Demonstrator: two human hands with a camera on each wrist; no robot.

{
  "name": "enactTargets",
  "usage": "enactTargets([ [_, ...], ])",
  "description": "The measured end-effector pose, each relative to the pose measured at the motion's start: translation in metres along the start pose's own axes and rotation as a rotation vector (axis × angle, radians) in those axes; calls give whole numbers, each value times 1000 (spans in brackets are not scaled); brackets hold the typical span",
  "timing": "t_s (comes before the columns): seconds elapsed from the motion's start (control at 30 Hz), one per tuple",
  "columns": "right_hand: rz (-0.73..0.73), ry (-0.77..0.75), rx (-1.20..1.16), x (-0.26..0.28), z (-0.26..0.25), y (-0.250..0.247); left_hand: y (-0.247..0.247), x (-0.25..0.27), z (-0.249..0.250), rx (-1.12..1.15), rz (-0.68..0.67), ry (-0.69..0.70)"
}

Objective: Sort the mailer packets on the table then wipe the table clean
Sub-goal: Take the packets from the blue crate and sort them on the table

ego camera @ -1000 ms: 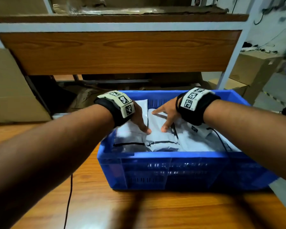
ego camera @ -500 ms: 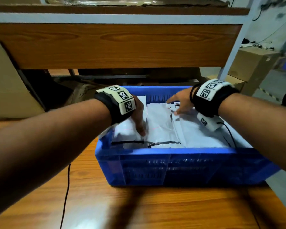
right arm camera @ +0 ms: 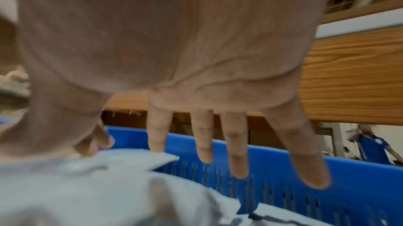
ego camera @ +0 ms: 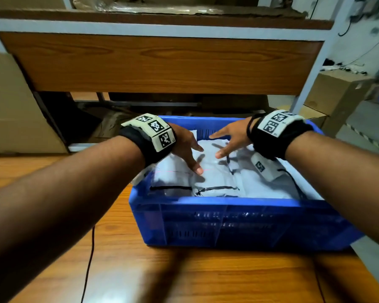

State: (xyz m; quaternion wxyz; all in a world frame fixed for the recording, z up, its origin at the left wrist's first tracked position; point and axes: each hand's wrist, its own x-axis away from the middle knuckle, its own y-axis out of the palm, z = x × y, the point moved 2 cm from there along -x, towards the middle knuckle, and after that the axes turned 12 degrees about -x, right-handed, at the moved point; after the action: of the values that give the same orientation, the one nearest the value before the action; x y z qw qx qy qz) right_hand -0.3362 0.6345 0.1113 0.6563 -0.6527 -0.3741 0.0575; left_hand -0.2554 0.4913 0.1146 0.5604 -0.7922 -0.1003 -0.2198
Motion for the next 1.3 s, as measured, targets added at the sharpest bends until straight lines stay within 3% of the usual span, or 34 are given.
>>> enactTargets([
  [0.13, -104, 114, -40, 2, 24, 17, 6, -8, 19, -64, -72, 48],
  [0.27, -135, 120, -55, -3, 32, 36, 2, -9, 21, -65, -74, 61],
  [0.43, 22, 30, -49, 0, 29, 1, -11, 8, -6, 125, 165, 54],
  [0.57, 210, -101, 4, 4, -5, -34, -8, 39, -41, 337, 334, -26],
  [0.73, 294, -275, 8, -2, -87, -56, 40, 100, -97, 591, 413, -211],
  [0.9, 349, -403, 48, -11, -191, -48, 140, 180, -148, 650, 357, -423],
  [1.03, 325, -520, 10, -15, -293, -14, 232, 245, -177, 800, 279, -546],
  [1.3, 178, -658, -87, -31, -508, 70, 377, 387, -249, 906, 388, -835],
])
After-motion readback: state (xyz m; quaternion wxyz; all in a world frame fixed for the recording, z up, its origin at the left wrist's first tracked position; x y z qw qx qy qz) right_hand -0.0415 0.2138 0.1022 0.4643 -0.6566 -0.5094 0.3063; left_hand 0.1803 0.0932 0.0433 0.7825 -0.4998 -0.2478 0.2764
